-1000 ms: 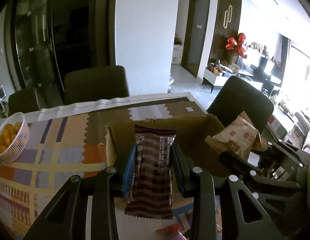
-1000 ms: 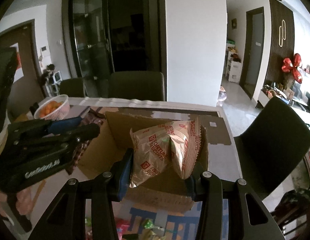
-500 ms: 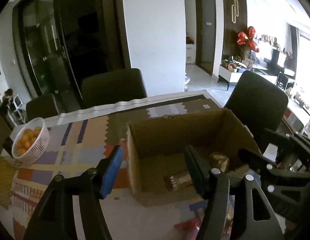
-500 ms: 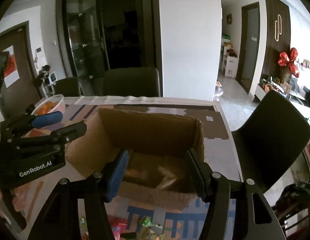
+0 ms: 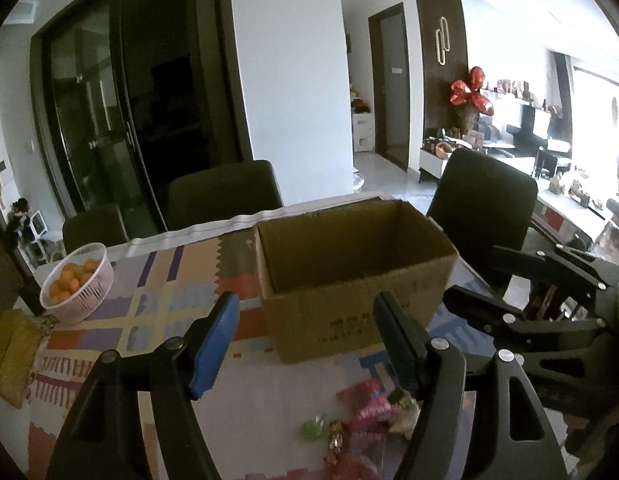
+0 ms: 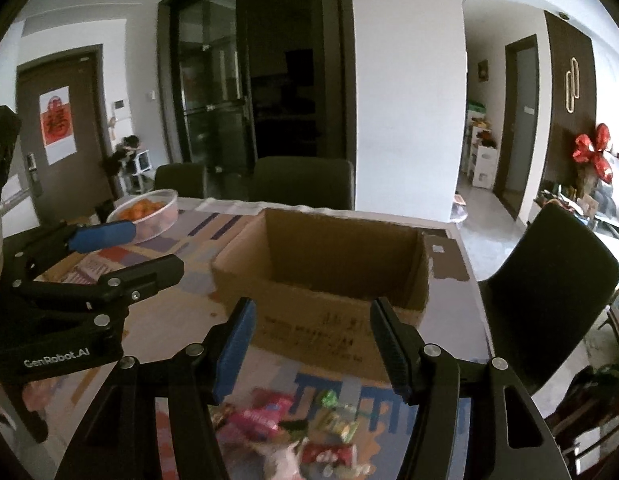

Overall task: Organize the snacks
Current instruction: 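Grasp the red hawthorn packet with the left tool while the right tool grasps the white DENMAS pastry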

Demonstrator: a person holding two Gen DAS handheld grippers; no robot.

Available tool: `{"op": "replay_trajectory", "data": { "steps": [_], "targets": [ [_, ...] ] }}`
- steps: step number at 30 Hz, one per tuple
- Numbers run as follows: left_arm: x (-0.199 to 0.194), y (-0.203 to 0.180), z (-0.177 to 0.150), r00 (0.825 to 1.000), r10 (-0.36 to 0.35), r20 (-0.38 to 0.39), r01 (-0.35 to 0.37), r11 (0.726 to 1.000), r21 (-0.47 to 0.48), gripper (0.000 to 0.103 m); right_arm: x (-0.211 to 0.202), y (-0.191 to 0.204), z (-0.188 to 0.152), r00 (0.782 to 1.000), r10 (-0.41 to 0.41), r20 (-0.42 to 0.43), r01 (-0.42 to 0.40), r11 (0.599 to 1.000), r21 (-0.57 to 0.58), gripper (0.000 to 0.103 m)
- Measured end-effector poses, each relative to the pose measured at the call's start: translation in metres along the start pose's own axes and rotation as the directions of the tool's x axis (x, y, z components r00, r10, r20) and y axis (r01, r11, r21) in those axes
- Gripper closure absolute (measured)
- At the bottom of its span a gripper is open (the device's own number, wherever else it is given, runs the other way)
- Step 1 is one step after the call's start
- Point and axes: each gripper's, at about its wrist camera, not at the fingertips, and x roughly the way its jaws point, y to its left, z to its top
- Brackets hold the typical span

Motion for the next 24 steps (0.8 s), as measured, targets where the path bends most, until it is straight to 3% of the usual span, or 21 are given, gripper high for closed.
{"op": "replay_trajectory", "data": {
  "steps": [8, 24],
  "targets": [
    [-0.014, -0.008, -0.043, 0.998, -0.016, -0.053, 0.017, 1.0, 0.006, 0.034, -0.013, 0.014, -0.032, 0.999, 0.022, -0.036, -0.023, 1.0, -0.02, 0.043],
    [-0.011, -0.029, -0.115, 0.986, -0.093, -0.141, 0.094, 0.996, 0.002, 0.034, -0.01, 0.02, -0.094, 0.981, 0.051, -0.187, -0.055, 0.998, -0.016, 0.043]
  ]
}}
